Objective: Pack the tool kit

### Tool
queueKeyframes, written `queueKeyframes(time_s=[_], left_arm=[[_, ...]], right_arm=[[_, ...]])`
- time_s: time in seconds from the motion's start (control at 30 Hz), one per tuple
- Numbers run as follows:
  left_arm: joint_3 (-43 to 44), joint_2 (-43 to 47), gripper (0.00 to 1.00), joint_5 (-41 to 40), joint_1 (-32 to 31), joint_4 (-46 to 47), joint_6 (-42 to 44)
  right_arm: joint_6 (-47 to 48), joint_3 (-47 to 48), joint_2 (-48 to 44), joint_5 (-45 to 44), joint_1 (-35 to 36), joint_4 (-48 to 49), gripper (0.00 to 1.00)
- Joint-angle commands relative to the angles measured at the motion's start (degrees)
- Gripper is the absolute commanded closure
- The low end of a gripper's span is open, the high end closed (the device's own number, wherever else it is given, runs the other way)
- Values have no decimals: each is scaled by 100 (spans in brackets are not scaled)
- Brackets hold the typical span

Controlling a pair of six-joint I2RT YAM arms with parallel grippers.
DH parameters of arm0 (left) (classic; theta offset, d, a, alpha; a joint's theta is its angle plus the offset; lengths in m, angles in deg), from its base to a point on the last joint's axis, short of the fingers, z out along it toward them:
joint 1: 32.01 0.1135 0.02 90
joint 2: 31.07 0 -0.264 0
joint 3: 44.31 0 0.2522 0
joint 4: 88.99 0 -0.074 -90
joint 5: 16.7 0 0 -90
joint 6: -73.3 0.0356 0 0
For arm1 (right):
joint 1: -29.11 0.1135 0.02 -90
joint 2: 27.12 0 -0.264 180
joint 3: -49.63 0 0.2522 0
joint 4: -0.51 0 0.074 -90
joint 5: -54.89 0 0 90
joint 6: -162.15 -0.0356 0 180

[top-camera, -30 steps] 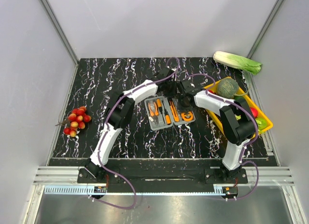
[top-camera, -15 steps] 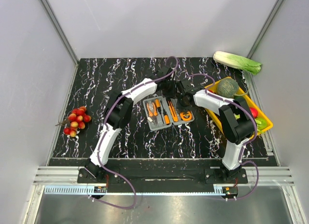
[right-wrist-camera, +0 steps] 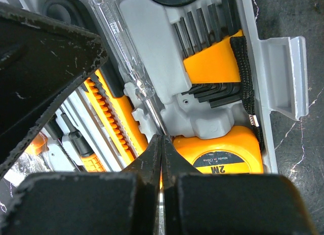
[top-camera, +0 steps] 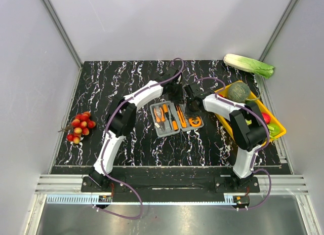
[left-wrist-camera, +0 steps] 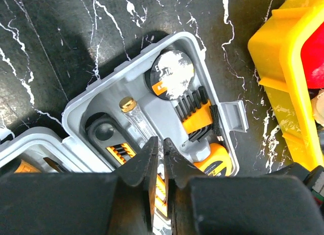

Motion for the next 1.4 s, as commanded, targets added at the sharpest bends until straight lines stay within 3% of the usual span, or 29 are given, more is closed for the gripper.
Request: queueKeyframes(time_s=[0.0,0.37,0.67,0.9,1.37], left_arm=[[112,-122,88,-303,-40,-173,-116],[393,-535,87,-612,-93,-385,-46],[534,-702,80,-497,-102,-288,-98],[350,-1027,90,-287,-110,-358,-28],[314,-1062,91,-5,-137,-551,-335]], right_arm=[[-49,21,216,-20,21,-102,100],[-23,30,260,-11,21,-111,100],[-14,65,278,-28,21,-111,100],[-14,22,418,182,-14,-111,100],[-295,-655,629,1289,-357,434,100]])
